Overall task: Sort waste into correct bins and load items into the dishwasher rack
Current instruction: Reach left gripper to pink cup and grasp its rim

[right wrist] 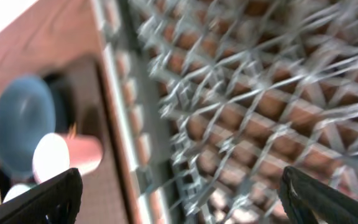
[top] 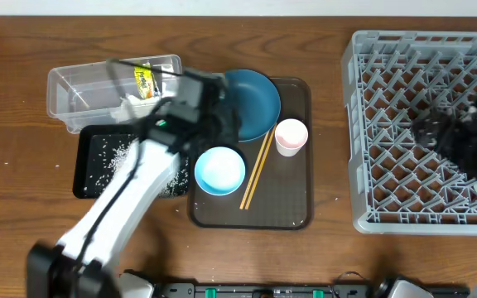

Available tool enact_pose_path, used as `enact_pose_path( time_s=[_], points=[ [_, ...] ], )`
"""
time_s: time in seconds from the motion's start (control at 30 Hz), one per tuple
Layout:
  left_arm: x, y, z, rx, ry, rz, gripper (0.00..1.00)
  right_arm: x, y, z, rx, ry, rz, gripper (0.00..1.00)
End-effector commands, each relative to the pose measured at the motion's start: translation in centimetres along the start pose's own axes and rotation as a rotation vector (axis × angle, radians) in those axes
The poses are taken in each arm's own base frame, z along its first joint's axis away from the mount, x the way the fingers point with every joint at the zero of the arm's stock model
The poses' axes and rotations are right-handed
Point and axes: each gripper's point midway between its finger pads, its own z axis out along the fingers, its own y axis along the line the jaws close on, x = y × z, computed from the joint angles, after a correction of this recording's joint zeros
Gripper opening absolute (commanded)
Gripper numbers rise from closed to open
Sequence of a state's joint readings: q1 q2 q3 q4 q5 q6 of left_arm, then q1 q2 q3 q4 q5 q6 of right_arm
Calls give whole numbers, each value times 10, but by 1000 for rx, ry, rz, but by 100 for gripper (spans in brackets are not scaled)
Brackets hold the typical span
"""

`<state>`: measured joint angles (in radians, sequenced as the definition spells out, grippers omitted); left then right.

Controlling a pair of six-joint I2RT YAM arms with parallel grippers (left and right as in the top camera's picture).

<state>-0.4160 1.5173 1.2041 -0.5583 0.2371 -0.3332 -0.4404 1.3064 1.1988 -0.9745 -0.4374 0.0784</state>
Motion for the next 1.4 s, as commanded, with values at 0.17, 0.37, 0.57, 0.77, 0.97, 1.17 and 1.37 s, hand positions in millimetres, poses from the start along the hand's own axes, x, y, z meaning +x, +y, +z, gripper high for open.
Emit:
enact_pose_path(
  time_s=[0.17,0.37,0.57,0.77,0.97,1.17,1.37],
  points=[
    [-3,-48,52,71,25,120,56,9,26,3,-43,37,-91,99],
    [16,-60,87,80,76,154,56,10,26,3,-42,42,-89,99],
    [32,-63,110,75,121,162,54,11,26,3,-42,46,-87,99],
    [45,-66,118,71,155,175,27,11,26,3,-42,47,-87,99],
    [54,-65,117,60,186,174,11,12,26,3,-42,52,-85,99],
    [60,-59,104,46,226,155,6,12,23,3,-22,51,-85,99],
    [33,-78,52,233,188,69,6,14,17,3,9,57,-101,99]
  ],
)
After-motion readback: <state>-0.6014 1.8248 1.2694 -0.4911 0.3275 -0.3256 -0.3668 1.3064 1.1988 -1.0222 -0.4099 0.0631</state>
